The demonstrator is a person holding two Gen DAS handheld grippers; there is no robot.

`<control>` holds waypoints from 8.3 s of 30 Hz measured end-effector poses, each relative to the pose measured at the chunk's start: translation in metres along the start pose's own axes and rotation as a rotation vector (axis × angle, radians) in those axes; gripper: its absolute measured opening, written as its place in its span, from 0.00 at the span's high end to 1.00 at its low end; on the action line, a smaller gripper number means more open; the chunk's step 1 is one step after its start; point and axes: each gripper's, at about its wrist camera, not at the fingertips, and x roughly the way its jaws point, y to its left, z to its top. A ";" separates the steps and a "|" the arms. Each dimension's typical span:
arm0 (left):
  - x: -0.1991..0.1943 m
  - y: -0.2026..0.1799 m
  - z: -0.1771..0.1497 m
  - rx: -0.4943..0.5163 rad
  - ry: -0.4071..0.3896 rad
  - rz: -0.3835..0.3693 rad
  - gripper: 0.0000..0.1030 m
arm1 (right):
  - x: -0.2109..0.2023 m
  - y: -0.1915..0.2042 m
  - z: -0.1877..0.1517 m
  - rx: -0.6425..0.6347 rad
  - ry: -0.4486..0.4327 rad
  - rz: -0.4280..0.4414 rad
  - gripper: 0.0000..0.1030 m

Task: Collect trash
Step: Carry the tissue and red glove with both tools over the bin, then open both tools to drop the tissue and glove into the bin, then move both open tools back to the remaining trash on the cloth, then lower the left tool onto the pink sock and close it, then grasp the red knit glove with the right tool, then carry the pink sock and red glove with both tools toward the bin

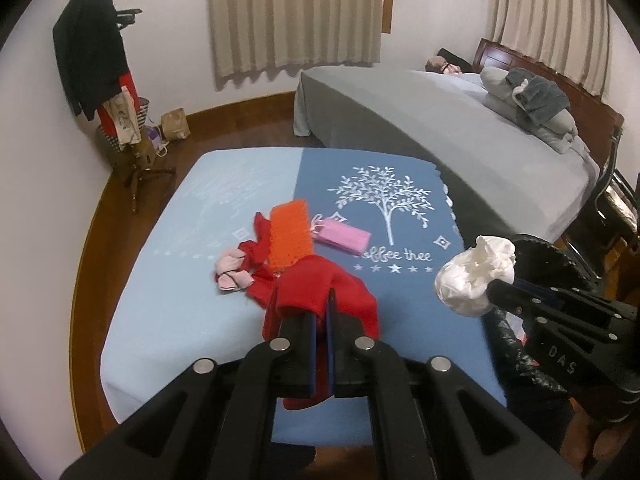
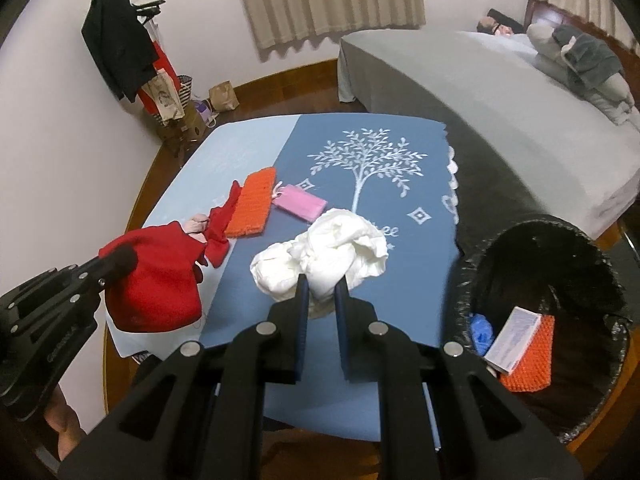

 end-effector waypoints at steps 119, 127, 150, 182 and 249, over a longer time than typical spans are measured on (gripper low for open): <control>0.118 0.142 -0.009 -0.053 0.079 0.003 0.34 | 0.107 0.057 0.009 -0.063 0.073 -0.093 0.34; 0.154 0.143 -0.007 -0.042 0.128 -0.033 0.51 | 0.133 0.060 0.016 -0.058 0.104 -0.077 0.34; 0.162 0.193 -0.003 0.001 0.118 -0.037 0.90 | 0.171 0.110 0.026 -0.066 0.118 -0.031 0.34; 0.126 0.206 -0.011 -0.033 0.087 -0.035 0.95 | 0.192 0.157 0.038 -0.110 0.106 0.062 0.95; -0.009 -0.127 0.018 0.126 0.042 -0.104 0.96 | -0.082 -0.120 0.015 0.023 -0.089 -0.192 0.95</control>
